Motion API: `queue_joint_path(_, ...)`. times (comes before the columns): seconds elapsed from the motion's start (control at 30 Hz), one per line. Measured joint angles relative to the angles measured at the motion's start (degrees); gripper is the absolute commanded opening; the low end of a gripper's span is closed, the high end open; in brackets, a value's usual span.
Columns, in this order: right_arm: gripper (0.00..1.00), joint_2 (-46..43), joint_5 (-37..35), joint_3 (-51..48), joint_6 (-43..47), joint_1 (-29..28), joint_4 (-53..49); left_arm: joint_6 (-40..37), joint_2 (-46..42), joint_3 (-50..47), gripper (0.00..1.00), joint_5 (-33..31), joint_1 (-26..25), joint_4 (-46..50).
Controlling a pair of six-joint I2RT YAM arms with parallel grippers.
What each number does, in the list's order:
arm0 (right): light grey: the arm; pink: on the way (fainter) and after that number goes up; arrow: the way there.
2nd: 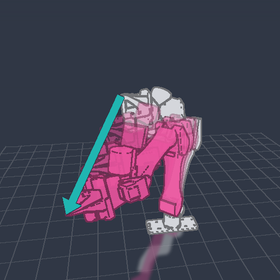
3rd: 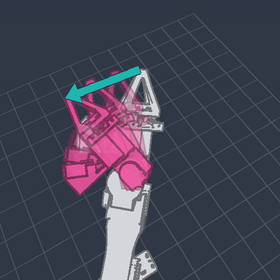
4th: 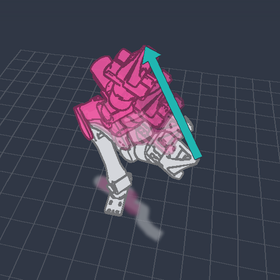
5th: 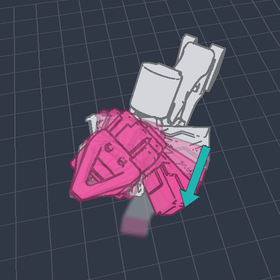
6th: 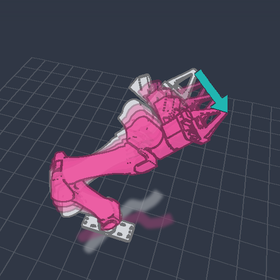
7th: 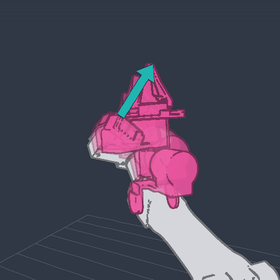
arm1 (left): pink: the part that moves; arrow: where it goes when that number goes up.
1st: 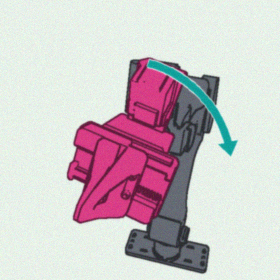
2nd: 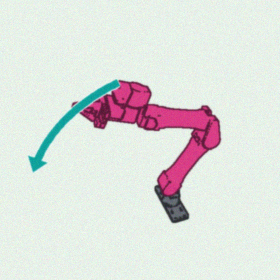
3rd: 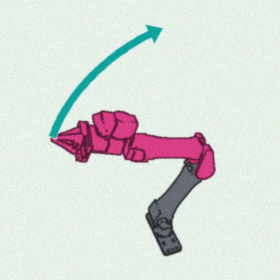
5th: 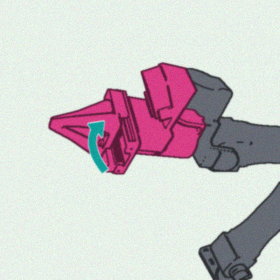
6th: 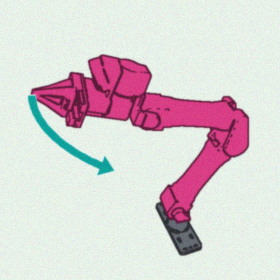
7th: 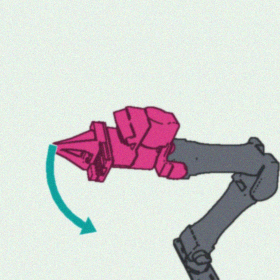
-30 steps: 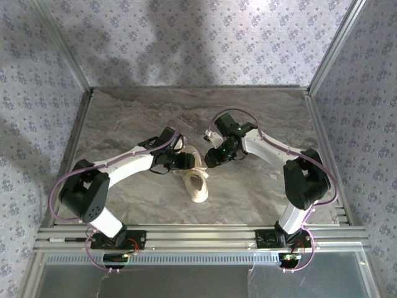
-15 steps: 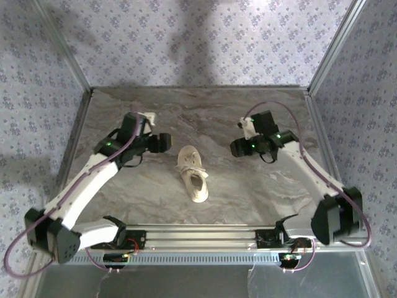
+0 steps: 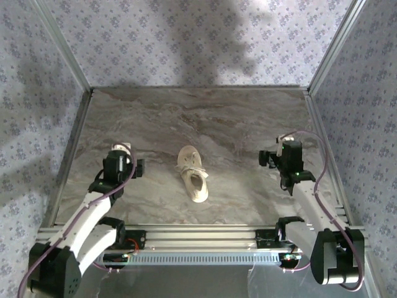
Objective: Tie the shoes
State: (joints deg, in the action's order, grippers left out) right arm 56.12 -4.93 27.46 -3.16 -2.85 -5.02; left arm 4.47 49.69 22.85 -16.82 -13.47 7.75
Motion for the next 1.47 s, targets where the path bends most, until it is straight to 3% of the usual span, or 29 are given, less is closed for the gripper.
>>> queue_joint_path(0.2,1.0,3.06,-0.2,-9.84,1.07,2.69,18.93,-1.75,9.79,-4.7,1.0,2.58,5.31,-15.8)
queue_joint_path(0.4,1.0,11.82,1.6,-11.63,1.73,4.24,32.54,-1.9,19.52,-5.99,0.99,11.93,13.73,-35.04)
queue_joint_path(0.63,1.0,23.52,3.67,-8.26,3.67,4.87,43.78,-3.65,36.39,-2.71,1.0,17.99,14.62,-50.21)
queue_joint_path(0.77,1.0,30.62,4.79,-6.1,4.07,5.09,46.97,-3.8,38.62,-1.11,1.0,19.06,15.26,-51.08)
queue_joint_path(1.47,1.0,30.91,4.96,-5.44,4.11,5.18,48.15,-3.78,38.6,-0.24,1.0,19.41,15.74,-51.78)
